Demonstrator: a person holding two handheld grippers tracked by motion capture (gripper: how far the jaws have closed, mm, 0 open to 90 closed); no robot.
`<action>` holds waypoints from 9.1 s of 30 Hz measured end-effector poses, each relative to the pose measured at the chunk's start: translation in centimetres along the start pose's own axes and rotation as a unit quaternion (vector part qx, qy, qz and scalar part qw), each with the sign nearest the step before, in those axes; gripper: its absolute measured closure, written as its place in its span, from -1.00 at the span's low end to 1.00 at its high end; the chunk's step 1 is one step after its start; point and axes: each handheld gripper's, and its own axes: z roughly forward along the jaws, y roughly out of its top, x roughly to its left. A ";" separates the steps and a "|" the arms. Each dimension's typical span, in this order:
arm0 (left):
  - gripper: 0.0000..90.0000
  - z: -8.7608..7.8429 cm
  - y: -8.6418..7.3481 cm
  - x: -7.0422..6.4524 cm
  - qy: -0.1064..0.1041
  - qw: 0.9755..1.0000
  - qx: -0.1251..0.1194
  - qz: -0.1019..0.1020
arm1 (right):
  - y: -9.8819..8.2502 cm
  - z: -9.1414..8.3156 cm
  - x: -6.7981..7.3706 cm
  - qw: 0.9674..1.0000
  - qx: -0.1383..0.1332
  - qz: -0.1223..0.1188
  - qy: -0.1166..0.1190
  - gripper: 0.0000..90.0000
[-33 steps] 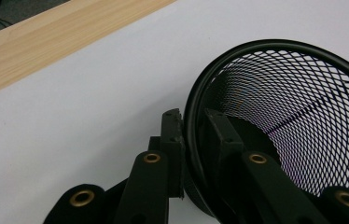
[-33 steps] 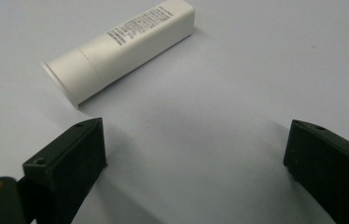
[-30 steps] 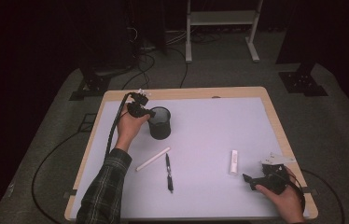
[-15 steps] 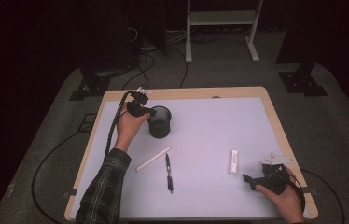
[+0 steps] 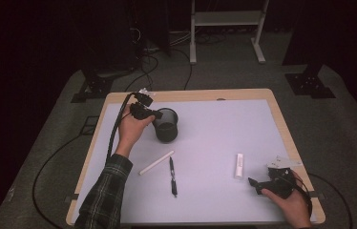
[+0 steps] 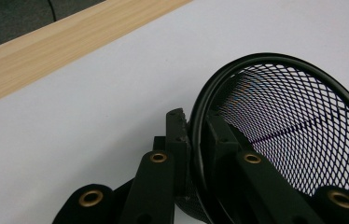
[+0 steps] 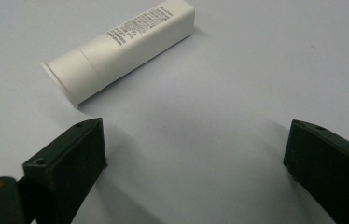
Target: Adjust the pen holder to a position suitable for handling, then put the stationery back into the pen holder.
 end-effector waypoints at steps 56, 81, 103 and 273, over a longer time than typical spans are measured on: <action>0.82 -1.2 -0.3 -9.3 -0.094 0.993 0.021 0.074 | 0.0 0.0 0.0 1.000 -0.001 0.001 -0.001 -0.89; 0.82 0.3 -1.7 -12.9 -0.128 0.986 0.046 0.098 | 0.0 0.0 0.0 1.000 -0.001 -0.001 0.000 -0.89; 0.82 1.9 -3.3 -14.5 -0.150 0.980 0.074 0.105 | 0.0 0.0 0.0 1.000 -0.001 -0.001 0.000 -0.89; -0.84 -6.6 -23.4 -4.6 0.026 0.998 -0.022 0.048 | 3.5 -1.2 0.5 0.999 -0.019 0.035 0.021 -0.70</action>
